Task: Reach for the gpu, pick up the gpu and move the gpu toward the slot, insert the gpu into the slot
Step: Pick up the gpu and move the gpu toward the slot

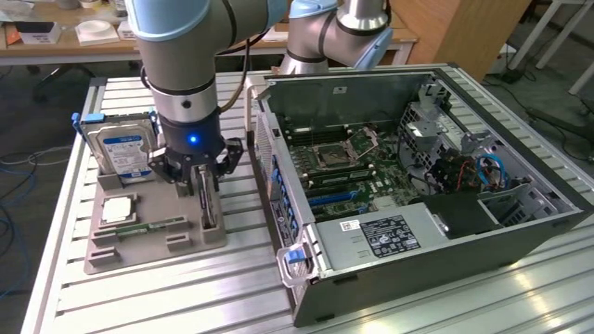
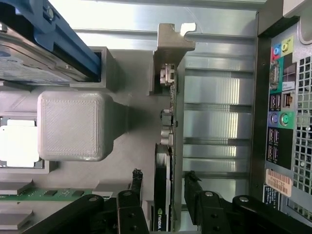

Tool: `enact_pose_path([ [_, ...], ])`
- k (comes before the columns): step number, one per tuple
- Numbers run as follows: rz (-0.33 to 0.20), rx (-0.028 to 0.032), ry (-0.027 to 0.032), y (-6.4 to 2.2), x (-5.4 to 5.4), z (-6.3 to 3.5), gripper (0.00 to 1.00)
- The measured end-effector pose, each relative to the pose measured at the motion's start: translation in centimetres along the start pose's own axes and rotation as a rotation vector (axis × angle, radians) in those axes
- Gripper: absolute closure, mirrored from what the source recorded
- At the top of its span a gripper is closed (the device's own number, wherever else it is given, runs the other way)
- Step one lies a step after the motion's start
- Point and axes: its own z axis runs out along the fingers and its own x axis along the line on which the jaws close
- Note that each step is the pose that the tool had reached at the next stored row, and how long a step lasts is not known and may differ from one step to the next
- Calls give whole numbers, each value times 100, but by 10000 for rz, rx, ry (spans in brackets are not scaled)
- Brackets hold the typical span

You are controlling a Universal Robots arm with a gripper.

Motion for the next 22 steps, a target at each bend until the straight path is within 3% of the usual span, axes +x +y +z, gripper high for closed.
enact_pose_path([
  [16,-1,0,0,32,18,20,55],
  [19,0,1,0,32,18,20,73],
  [22,0,1,1,32,18,20,74],
])
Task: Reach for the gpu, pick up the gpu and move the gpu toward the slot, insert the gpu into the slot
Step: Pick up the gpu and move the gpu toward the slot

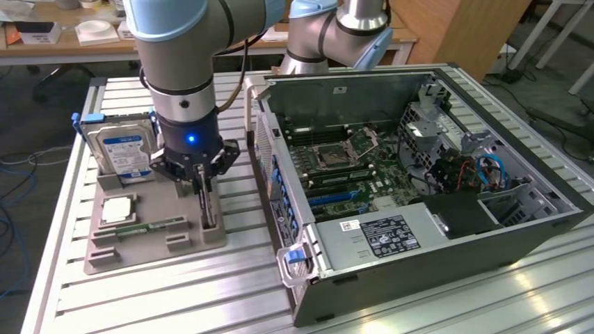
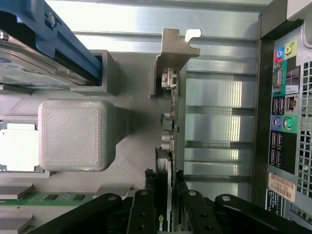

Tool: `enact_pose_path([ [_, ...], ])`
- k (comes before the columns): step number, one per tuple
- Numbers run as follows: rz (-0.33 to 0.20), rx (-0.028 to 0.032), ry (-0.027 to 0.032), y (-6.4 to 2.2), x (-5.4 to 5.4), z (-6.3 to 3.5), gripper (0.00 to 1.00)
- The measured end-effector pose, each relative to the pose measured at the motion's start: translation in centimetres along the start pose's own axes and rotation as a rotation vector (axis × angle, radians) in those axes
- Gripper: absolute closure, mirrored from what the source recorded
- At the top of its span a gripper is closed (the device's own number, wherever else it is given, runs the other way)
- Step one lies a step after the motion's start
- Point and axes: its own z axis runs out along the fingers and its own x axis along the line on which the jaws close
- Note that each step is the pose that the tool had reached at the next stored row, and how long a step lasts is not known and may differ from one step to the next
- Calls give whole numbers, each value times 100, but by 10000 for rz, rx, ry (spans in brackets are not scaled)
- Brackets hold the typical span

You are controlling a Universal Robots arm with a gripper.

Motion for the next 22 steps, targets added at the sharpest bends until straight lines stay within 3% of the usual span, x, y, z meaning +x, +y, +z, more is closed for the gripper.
enact_pose_path([
  [16,0,-6,-3,0,2,0,74],
  [22,0,-1,-1,3,2,-59,74],
])
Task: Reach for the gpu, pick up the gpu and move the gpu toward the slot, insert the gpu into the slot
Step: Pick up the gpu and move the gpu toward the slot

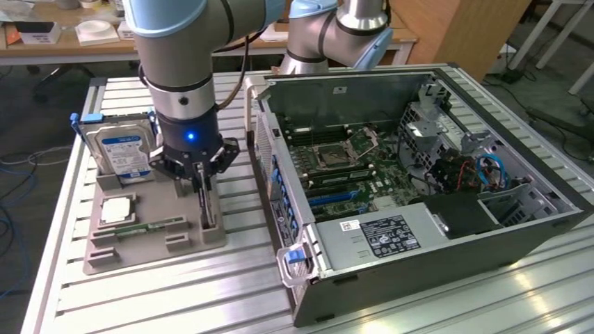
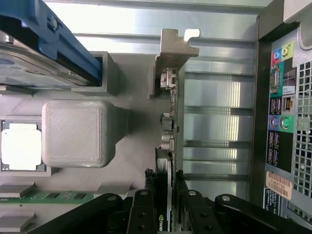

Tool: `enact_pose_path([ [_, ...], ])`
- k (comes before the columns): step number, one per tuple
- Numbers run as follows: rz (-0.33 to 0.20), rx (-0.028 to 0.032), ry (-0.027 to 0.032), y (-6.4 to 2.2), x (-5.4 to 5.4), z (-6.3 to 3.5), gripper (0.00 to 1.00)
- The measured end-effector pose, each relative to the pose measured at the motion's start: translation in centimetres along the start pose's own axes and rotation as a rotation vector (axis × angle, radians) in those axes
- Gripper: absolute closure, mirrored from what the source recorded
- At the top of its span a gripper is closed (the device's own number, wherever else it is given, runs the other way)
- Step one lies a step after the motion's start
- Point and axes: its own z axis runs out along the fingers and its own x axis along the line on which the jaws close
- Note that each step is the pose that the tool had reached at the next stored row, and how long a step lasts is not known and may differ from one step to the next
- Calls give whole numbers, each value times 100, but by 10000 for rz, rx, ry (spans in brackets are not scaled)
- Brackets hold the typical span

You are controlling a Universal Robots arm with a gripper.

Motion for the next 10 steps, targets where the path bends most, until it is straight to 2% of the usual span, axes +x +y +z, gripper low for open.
enact_pose_path([
  [10,0,0,0,11,-2,-226,74],
])
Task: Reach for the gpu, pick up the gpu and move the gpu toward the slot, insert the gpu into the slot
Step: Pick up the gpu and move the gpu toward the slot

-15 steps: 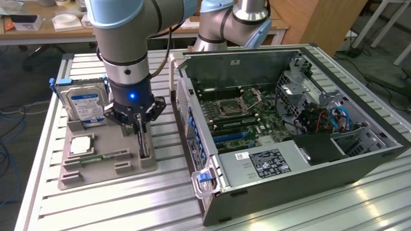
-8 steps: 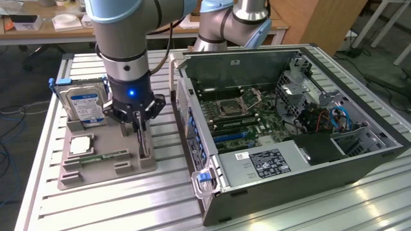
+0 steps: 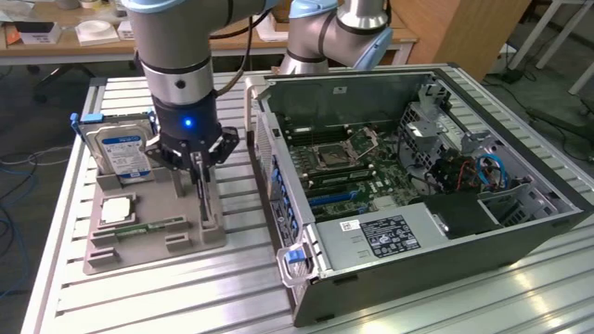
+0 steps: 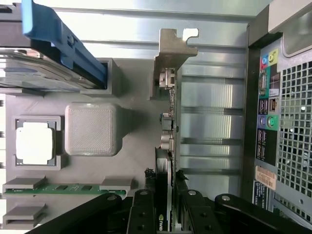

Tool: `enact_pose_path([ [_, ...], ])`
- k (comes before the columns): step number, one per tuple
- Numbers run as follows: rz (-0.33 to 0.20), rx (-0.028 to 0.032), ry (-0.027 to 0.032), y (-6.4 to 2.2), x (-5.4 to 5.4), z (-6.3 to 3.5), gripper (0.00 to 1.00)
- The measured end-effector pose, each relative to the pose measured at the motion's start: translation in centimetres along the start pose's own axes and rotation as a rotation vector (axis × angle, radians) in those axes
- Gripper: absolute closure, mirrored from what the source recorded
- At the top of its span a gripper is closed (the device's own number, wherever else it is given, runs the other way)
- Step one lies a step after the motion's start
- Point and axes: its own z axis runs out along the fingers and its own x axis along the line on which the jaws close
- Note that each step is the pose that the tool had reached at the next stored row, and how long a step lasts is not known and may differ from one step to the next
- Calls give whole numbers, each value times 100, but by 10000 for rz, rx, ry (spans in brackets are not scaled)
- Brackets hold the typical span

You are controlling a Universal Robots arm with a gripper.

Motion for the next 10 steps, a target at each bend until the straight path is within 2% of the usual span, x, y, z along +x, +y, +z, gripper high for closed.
enact_pose_path([
  [10,0,0,0,10,-2,-217,74],
])
